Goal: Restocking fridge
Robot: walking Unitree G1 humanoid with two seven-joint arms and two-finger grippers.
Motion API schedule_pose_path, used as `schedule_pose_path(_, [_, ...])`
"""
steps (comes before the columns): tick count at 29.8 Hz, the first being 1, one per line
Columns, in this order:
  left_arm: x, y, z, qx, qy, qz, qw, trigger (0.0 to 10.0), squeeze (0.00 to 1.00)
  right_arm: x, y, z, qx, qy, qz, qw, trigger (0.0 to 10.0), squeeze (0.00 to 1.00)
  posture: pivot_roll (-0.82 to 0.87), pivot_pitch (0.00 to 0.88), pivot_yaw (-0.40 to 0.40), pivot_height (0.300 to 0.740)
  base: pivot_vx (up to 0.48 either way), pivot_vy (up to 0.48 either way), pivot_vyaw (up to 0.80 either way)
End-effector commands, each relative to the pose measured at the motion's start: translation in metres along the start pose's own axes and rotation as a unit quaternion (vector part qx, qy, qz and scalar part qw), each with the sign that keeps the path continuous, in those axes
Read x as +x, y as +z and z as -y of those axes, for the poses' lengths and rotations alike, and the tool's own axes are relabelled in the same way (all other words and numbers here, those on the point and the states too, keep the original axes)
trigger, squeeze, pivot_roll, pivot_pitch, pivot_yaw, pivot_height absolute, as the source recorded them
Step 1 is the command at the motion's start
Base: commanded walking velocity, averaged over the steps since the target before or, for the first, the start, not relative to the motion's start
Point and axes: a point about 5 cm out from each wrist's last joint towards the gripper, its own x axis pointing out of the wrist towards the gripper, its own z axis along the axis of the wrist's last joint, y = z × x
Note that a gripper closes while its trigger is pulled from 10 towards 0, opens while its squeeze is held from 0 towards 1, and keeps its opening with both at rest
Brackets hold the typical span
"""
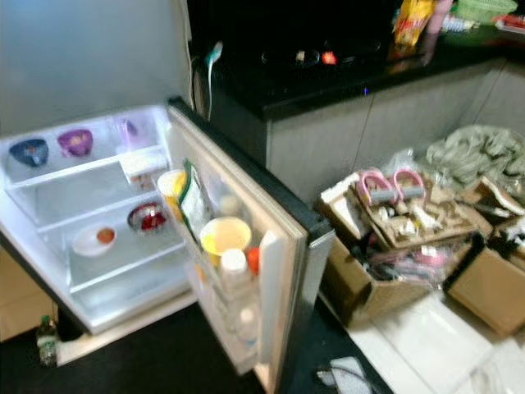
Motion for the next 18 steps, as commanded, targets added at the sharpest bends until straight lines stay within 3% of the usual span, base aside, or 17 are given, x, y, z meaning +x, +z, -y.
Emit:
schedule_pose_path(1, [0.000, -0.002, 0.000, -0.004, -0.002, -0.003, 1.000, 10.0, 0.00, 0.001, 0.011, -0.002, 0.016, -0.001, 0.028, 0.999, 10.0, 0.00, -0.05, 0.000, 0.020, 0.740, 0.000, 0.000, 0.00])
schedule_pose_path(5, [0.000, -0.002, 0.001, 0.001, -0.005, -0.005, 1.000, 10.0, 0.00, -0.003, 0.064, 0.005, 0.048, 0.017, 0.131, 0.990, 10.0, 0.00, -0.05, 0.000, 0.020, 0.740, 0.000, 0.000, 0.00])
schedule_pose_path(6, [0.000, -0.002, 0.001, 0.001, -0.005, -0.005, 1.000, 10.0, 0.00, -0.003, 0.064, 0.005, 0.048, 0.017, 0.131, 0.990, 10.0, 0.00, -0.05, 0.000, 0.020, 0.740, 0.000, 0.000, 0.00])
schedule_pose_path(9, [0.000, -0.002, 0.001, 0.001, -0.007, -0.005, 1.000, 10.0, 0.00, -0.010, 0.107, 0.004, 0.069, 0.064, 0.210, 0.973, 10.0, 0.00, -0.05, 0.000, 0.021, 0.740, 0.000, 0.000, 0.00])
schedule_pose_path(10, [0.000, -0.002, 0.001, 0.001, -0.007, -0.005, 1.000, 10.0, 0.00, -0.010, 0.107, 0.004, 0.069, 0.064, 0.210, 0.973, 10.0, 0.00, -0.05, 0.000, 0.021, 0.740, 0.000, 0.000, 0.00])
schedule_pose_path(11, [0.000, -0.002, 0.002, 0.001, -0.009, -0.006, 1.000, 10.0, 0.00, -0.013, 0.123, -0.001, 0.061, 0.092, 0.236, 0.965, 10.0, 0.00, -0.05, 0.000, 0.021, 0.740, 0.000, 0.000, 0.00])
schedule_pose_path(15, [0.000, -0.002, 0.002, 0.002, -0.010, -0.007, 1.000, 10.0, 0.00, -0.016, 0.134, -0.004, 0.054, 0.110, 0.252, 0.960, 10.0, 0.00, -0.05, 0.000, 0.021, 0.740, 0.000, 0.000, 0.00])
schedule_pose_path(18, [0.000, -0.004, 0.003, 0.007, -0.014, -0.011, 1.000, 10.0, 0.00, -0.030, 0.177, -0.032, 0.003, 0.227, 0.314, 0.922, 10.0, 0.00, -0.05, 0.000, 0.021, 0.740, 0.000, 0.000, 0.00])
